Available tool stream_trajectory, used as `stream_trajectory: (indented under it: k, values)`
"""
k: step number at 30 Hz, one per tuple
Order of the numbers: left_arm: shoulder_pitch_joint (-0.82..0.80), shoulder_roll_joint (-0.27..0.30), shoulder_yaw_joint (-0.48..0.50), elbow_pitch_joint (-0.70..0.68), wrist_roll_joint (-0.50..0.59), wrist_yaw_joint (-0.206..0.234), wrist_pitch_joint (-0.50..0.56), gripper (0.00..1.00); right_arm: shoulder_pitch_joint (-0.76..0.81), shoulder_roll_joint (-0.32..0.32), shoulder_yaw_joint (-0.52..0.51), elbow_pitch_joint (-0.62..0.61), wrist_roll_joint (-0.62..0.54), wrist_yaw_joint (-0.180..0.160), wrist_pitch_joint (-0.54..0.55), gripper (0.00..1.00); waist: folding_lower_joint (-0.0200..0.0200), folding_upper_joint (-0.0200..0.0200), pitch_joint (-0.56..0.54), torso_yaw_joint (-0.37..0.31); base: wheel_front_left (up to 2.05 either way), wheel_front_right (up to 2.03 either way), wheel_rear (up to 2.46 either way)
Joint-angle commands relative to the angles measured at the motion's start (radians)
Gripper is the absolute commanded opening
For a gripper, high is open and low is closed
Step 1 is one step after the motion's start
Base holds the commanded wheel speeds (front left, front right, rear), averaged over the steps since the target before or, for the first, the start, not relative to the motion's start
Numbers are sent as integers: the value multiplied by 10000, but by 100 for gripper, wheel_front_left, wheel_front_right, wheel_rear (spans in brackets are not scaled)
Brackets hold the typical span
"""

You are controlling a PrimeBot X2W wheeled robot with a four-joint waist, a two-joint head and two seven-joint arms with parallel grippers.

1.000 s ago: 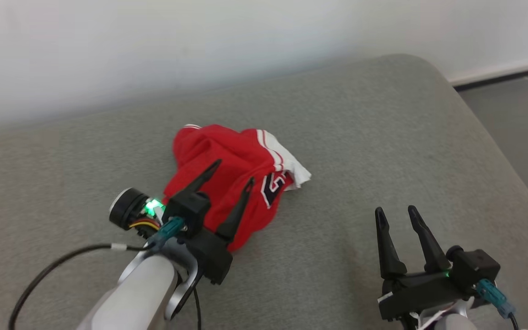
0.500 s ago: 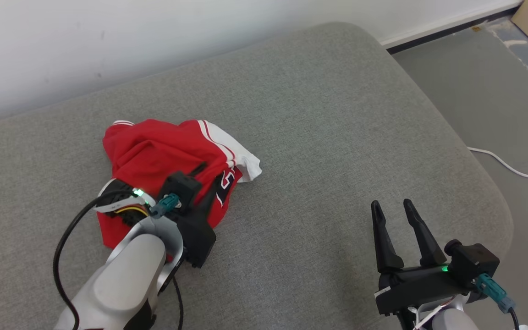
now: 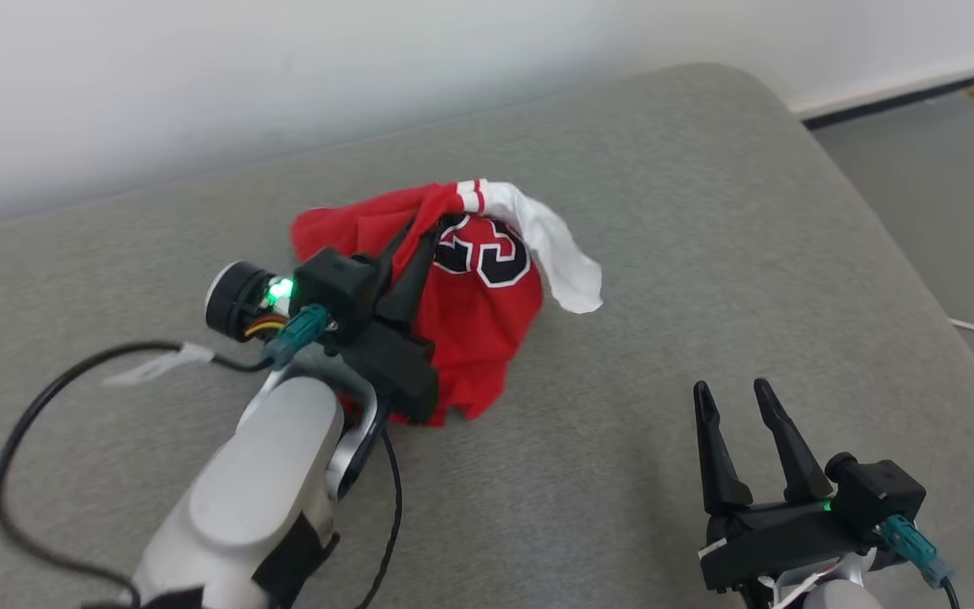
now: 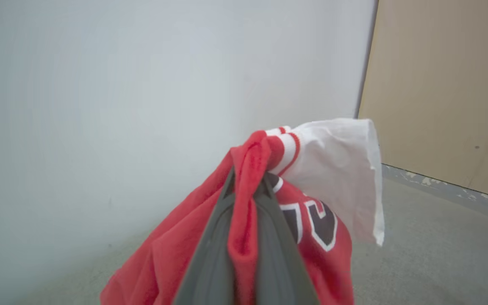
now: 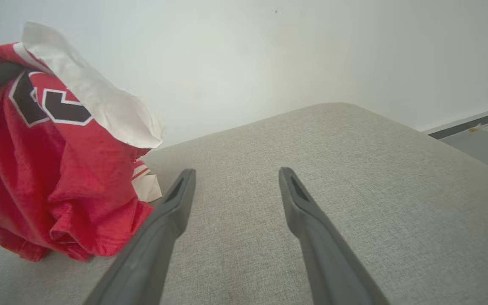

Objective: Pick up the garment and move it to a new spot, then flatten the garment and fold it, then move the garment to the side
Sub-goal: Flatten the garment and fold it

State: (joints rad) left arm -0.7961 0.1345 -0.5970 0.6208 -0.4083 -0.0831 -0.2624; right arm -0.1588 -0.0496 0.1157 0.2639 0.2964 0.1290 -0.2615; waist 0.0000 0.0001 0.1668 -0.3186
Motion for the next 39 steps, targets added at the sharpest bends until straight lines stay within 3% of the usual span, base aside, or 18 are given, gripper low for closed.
stream_trajectory:
  k: [1,10,18,19,20,21,31,39]
  values:
    - [468,79,114,-310,-47,126,-42,0,165,-11,-58,-37,-83,35,-30,100,0,-1,-228,779,0,0,0]
    - [4241,756,1281,-3348,-678,1269,-54,0,295,-5,-242,-32,-344,36,-30,100,0,-1,-376,2129,0,0,0]
    - [6483,800,1444,-3451,-699,1709,-55,0,233,-12,-173,20,-433,35,-30,100,0,-1,-395,2575,0,0,0]
    - [6551,768,1460,-3358,-699,1718,-55,7,225,-12,-160,38,-435,35,-30,100,0,-1,-397,2591,0,0,0]
    - [6624,757,1433,-3250,-657,1734,-56,93,215,-11,-148,46,-441,35,-30,100,0,-1,-403,2600,0,0,0]
    - [6613,762,1436,-3264,-558,1774,-56,100,207,-12,-143,58,-453,35,-30,100,0,-1,-413,2604,0,0,0]
    - [6020,1111,1825,-5203,122,2054,95,100,263,-9,-223,112,-461,35,-30,100,0,-1,-464,2480,0,0,0]
    - [6177,1467,1845,-5906,247,2294,734,100,218,-11,-204,111,-311,35,-30,100,0,-1,-411,2170,0,0,0]
